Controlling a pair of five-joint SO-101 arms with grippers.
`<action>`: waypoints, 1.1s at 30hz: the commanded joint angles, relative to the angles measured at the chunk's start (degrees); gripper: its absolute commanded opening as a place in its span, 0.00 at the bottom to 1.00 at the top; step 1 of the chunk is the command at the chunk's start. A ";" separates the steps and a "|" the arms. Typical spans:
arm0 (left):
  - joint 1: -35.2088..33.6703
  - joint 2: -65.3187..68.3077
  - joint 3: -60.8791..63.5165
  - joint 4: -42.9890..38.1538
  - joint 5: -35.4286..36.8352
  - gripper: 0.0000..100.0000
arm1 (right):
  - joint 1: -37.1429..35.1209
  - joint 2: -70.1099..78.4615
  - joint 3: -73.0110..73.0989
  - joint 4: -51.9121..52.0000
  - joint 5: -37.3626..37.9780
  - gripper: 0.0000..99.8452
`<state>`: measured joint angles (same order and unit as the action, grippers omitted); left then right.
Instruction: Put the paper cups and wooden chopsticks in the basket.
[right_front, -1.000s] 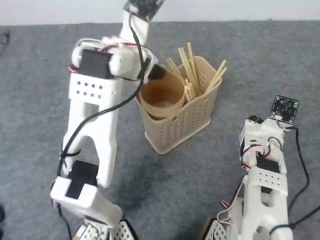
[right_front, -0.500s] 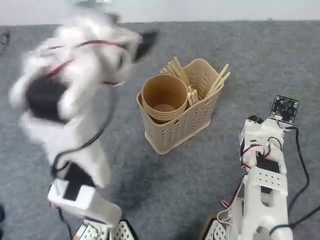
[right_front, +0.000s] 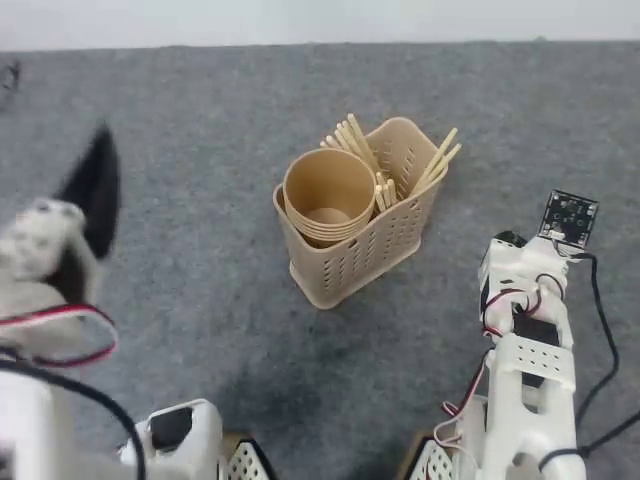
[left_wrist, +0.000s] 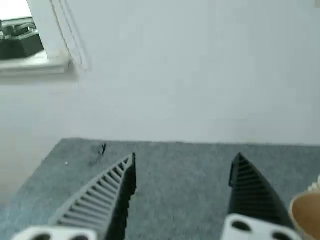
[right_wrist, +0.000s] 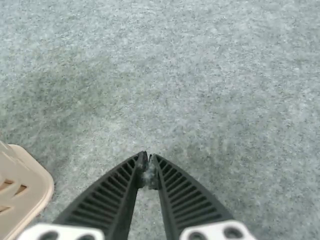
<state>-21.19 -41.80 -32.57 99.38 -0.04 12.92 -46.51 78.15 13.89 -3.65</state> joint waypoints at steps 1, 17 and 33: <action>-0.62 -16.44 24.57 0.62 -3.34 0.29 | -0.57 -1.01 -0.53 -0.84 0.79 0.01; -0.70 -37.80 83.21 -18.37 -3.16 0.29 | -10.86 -1.45 -20.57 31.43 8.44 0.01; 3.96 -37.98 97.01 -18.55 5.10 0.29 | -11.12 -41.27 -26.99 62.46 8.97 0.01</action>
<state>-17.58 -79.60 63.69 82.77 4.18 2.11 -75.96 54.42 73.76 4.62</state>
